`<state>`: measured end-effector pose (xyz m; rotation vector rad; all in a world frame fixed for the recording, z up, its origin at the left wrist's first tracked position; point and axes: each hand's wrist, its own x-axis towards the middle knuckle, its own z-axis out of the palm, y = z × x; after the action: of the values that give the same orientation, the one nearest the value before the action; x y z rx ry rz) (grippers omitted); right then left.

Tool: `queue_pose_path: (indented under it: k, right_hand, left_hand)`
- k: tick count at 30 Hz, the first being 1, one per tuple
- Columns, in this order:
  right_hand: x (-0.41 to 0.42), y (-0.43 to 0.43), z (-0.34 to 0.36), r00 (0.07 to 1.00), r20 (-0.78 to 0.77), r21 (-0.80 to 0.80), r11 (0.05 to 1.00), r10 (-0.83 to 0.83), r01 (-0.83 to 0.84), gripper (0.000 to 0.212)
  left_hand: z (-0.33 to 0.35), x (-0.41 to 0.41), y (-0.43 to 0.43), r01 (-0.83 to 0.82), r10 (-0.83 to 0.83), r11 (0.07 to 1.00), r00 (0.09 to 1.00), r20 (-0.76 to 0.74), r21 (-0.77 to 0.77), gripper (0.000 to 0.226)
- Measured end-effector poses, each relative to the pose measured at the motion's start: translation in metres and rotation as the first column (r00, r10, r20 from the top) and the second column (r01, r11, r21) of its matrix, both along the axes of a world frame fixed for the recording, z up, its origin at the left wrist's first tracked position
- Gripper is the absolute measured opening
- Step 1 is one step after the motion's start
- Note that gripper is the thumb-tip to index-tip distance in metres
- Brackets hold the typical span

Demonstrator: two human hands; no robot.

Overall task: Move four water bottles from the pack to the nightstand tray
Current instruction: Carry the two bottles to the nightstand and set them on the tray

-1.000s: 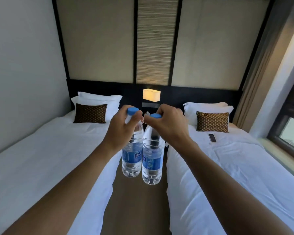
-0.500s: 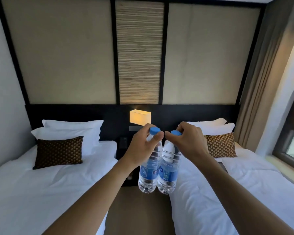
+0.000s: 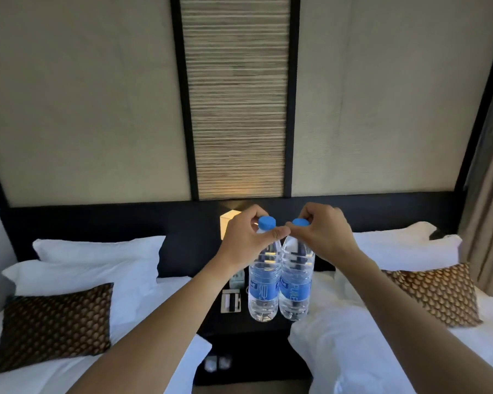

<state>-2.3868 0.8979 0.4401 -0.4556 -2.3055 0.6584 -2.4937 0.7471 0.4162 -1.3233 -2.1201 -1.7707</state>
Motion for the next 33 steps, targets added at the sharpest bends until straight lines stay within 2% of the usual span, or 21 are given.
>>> queue_pose_path:
  k: [3,9,12,15,19,23,29,33]
  right_hand:
    - [-0.080,0.049,-0.006,1.000,-0.009,-0.022,1.000,0.008,-0.008,0.031]
    - [-0.236,0.149,-0.046,0.999,-0.030,0.002,1.000,0.031,-0.031,0.029]
    - [-0.308,0.208,-0.075,0.999,-0.020,-0.017,0.999,0.034,-0.034,0.029]
    - [-0.374,0.268,-0.109,0.998,-0.023,-0.024,0.998,0.050,-0.051,0.028]
    - [-0.446,0.341,-0.169,0.996,-0.010,-0.016,0.996,0.092,-0.092,0.026]
    - [-0.506,0.406,-0.257,0.991,-0.006,0.010,0.991,0.135,-0.135,0.026]
    - [-0.581,0.485,-0.453,0.987,-0.031,0.037,0.987,0.157,-0.156,0.026]
    - [-0.623,0.526,-0.580,0.989,-0.038,0.027,0.989,0.145,-0.144,0.029]
  left_hand:
    - [-0.004,-0.082,0.048,-0.018,0.018,1.000,1.000,-0.004,0.002,0.056]
    - [-0.044,-0.246,0.152,0.029,-0.028,0.999,0.999,0.040,-0.014,0.044]
    - [-0.072,-0.324,0.214,0.065,-0.064,0.998,0.996,0.064,-0.024,0.052]
    - [-0.109,-0.394,0.277,0.044,-0.043,0.998,0.999,0.022,-0.040,0.064]
    - [-0.172,-0.464,0.346,0.049,-0.049,0.994,0.999,0.000,-0.093,0.063]
    - [-0.263,-0.515,0.403,0.066,-0.071,0.989,0.997,-0.028,-0.134,0.058]
    - [-0.458,-0.587,0.480,0.054,-0.079,0.984,0.986,-0.146,-0.171,0.053]
    - [-0.575,-0.630,0.515,0.025,-0.057,0.978,0.987,-0.150,-0.205,0.061]
